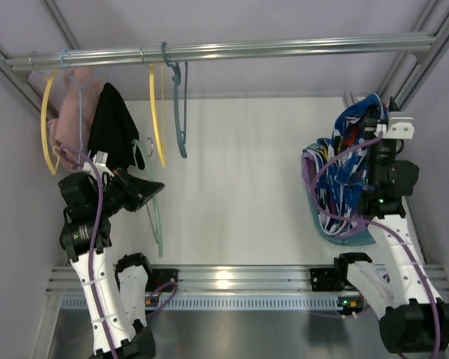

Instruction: Remove the trousers from the hanger

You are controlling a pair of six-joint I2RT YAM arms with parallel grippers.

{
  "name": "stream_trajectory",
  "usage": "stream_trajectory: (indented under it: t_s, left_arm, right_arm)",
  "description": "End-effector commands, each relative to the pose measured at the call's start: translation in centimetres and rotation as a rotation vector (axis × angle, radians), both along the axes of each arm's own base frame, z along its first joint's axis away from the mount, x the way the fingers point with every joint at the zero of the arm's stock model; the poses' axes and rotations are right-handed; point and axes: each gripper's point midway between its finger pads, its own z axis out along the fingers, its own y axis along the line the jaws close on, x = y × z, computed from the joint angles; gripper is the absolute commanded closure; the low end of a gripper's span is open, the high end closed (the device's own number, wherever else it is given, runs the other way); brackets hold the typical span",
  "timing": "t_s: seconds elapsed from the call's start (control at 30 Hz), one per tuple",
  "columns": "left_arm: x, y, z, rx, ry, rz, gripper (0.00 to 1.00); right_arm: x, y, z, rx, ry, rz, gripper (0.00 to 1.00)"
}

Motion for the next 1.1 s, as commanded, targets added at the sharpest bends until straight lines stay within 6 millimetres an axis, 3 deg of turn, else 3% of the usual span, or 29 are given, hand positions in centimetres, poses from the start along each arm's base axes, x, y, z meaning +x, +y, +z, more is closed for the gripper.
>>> stream_trajectory:
  t_s: [0.0, 0.1, 0.23, 0.27, 0.33, 0.37, 0.7, 0.77, 0.83, 0.9, 0.93, 1.07]
  left_arm:
    - [0.0, -0.2, 1.8, 0.041, -0.104, -0.029, 1.0]
    - [-0.2, -0.3, 2.0, 0.047, -0.119, -0.044, 1.0]
    - [-0.5, -0.5, 2.6, 0.068, -0.153, -0.065, 1.0]
    - [-0.5, -0.5, 2.8, 0.071, -0.159, -0.068, 1.0]
    - [-0.6, -0.6, 3.1, 0.078, -0.174, -0.085, 1.0]
    - [-0.7, -0.7, 3.2, 0.083, -0.184, -0.096, 1.0]
    - [-1.8, -1.7, 5.6, 0.163, -0.327, -0.203, 1.0]
    - [-1.7, -1.5, 6.0, 0.187, -0.347, -0.198, 1.0]
    - [-1.6, -1.4, 6.7, 0.201, -0.363, -0.197, 1.0]
    - [-1.0, -1.2, 7.1, 0.201, -0.357, -0.197, 1.0]
    - [-0.8, -1.2, 7.4, 0.198, -0.357, -0.2, 1.0]
    - [-0.9, -2.1, 9.0, 0.113, -0.358, -0.317, 1.0]
  right_arm:
    - [-0.3, 1.4, 2.1, -0.001, -0.095, 0.095, 1.0]
    - [1.3, 1.4, -0.4, 0.032, -0.005, 0.108, 1.0]
    - [1.9, 1.4, -5.2, 0.065, 0.182, 0.106, 1.0]
    - [2.2, 1.3, -7.5, 0.07, 0.267, 0.099, 1.0]
    - [2.0, 1.2, -9.5, 0.077, 0.335, 0.09, 1.0]
    - [2.1, 1.2, -11.5, 0.082, 0.416, 0.086, 1.0]
    - [1.8, 0.6, -21.5, 0.014, 0.814, 0.042, 1.0]
    - [1.7, 1.0, -21.9, 0.018, 0.831, 0.063, 0.92]
    - [1.6, 1.6, -22.3, 0.014, 0.862, 0.097, 0.77]
    - [1.5, 1.7, -21.5, 0.012, 0.856, 0.105, 0.69]
    - [1.5, 2.2, -21.5, 0.013, 0.86, 0.135, 0.57]
    - [1.3, 2.7, -19.6, 0.013, 0.836, 0.16, 0.32]
